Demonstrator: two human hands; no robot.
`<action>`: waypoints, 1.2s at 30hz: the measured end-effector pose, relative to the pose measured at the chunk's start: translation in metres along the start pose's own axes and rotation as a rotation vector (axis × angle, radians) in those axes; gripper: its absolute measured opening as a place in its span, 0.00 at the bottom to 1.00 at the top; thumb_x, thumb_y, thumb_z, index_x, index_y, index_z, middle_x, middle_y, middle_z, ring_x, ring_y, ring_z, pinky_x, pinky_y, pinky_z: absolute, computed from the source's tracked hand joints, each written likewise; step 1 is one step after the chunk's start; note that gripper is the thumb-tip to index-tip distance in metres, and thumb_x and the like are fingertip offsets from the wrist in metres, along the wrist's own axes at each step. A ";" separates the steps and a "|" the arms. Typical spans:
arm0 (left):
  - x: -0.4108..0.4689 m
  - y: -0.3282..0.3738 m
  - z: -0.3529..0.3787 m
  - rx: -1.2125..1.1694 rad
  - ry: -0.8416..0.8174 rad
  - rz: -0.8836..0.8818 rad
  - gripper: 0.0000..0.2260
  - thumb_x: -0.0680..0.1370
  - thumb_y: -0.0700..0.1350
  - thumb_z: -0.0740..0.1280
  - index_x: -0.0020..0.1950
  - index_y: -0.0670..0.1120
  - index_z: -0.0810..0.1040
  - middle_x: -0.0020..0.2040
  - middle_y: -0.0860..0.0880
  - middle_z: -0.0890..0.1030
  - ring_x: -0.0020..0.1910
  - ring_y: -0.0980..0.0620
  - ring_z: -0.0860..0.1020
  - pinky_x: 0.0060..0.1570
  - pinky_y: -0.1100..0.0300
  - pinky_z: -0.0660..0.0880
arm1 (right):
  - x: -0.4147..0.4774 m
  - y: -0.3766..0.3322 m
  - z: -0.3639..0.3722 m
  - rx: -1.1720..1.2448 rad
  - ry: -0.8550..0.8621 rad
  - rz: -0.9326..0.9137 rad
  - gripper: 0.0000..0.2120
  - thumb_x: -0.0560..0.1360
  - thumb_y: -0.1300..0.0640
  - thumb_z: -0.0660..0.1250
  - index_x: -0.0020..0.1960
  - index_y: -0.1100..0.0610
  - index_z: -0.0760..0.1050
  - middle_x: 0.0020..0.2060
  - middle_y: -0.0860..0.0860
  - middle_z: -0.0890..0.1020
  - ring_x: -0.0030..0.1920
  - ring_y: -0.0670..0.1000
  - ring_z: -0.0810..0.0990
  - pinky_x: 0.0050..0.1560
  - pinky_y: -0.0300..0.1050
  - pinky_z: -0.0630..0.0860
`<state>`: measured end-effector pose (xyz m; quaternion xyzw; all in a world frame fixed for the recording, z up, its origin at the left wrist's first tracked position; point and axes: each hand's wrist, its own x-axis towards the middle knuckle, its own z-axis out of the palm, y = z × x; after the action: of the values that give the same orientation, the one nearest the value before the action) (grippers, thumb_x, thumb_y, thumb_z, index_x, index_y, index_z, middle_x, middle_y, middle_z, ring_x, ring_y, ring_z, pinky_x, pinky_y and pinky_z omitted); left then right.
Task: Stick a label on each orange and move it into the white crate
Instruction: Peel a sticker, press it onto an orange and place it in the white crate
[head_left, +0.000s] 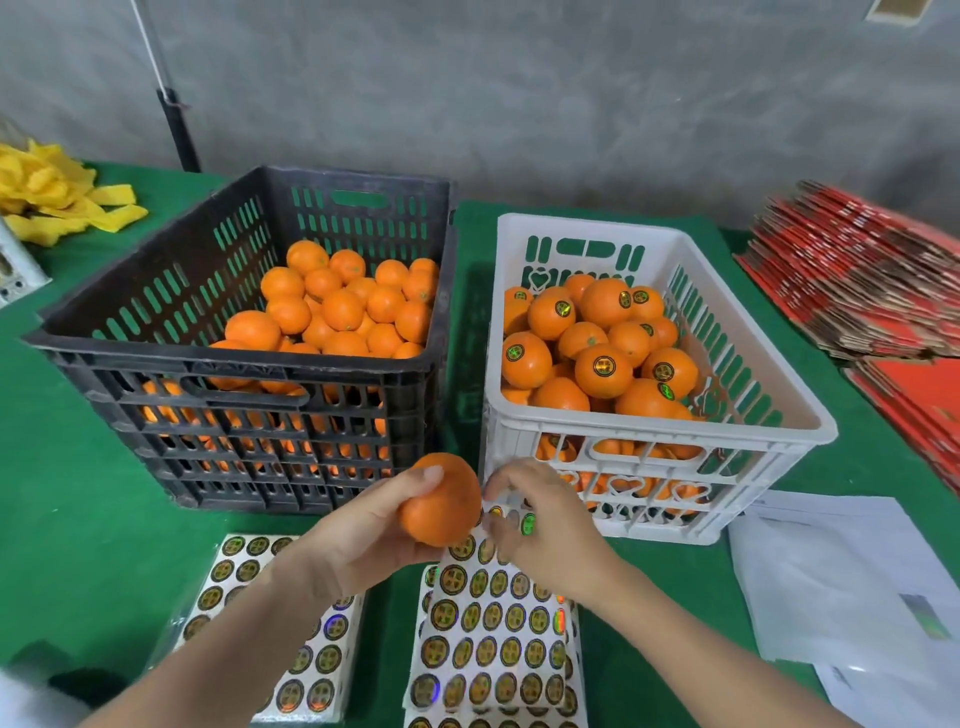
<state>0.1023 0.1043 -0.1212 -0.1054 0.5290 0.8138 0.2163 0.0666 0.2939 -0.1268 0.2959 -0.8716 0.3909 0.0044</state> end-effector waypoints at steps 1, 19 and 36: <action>0.001 -0.001 0.001 -0.041 -0.002 0.009 0.48 0.41 0.58 0.84 0.59 0.46 0.76 0.46 0.43 0.85 0.43 0.46 0.84 0.40 0.53 0.81 | -0.002 -0.002 0.004 -0.085 0.112 -0.023 0.06 0.70 0.61 0.72 0.44 0.57 0.76 0.45 0.49 0.77 0.50 0.46 0.73 0.52 0.42 0.68; 0.010 -0.002 0.006 -0.136 -0.028 0.011 0.46 0.44 0.56 0.85 0.60 0.45 0.77 0.48 0.41 0.85 0.43 0.46 0.84 0.40 0.52 0.81 | -0.001 -0.013 0.023 -0.295 0.255 0.012 0.07 0.65 0.70 0.73 0.36 0.62 0.77 0.34 0.55 0.80 0.36 0.54 0.79 0.36 0.41 0.75; 0.011 -0.002 0.007 -0.249 0.055 -0.139 0.37 0.63 0.61 0.72 0.64 0.40 0.72 0.51 0.36 0.83 0.46 0.40 0.84 0.42 0.49 0.81 | 0.003 -0.030 -0.024 0.849 0.066 0.492 0.07 0.76 0.65 0.64 0.41 0.60 0.78 0.51 0.58 0.82 0.50 0.51 0.81 0.56 0.47 0.76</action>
<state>0.0940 0.1136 -0.1244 -0.1901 0.4212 0.8529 0.2429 0.0745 0.2933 -0.0895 0.0445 -0.6786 0.7104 -0.1814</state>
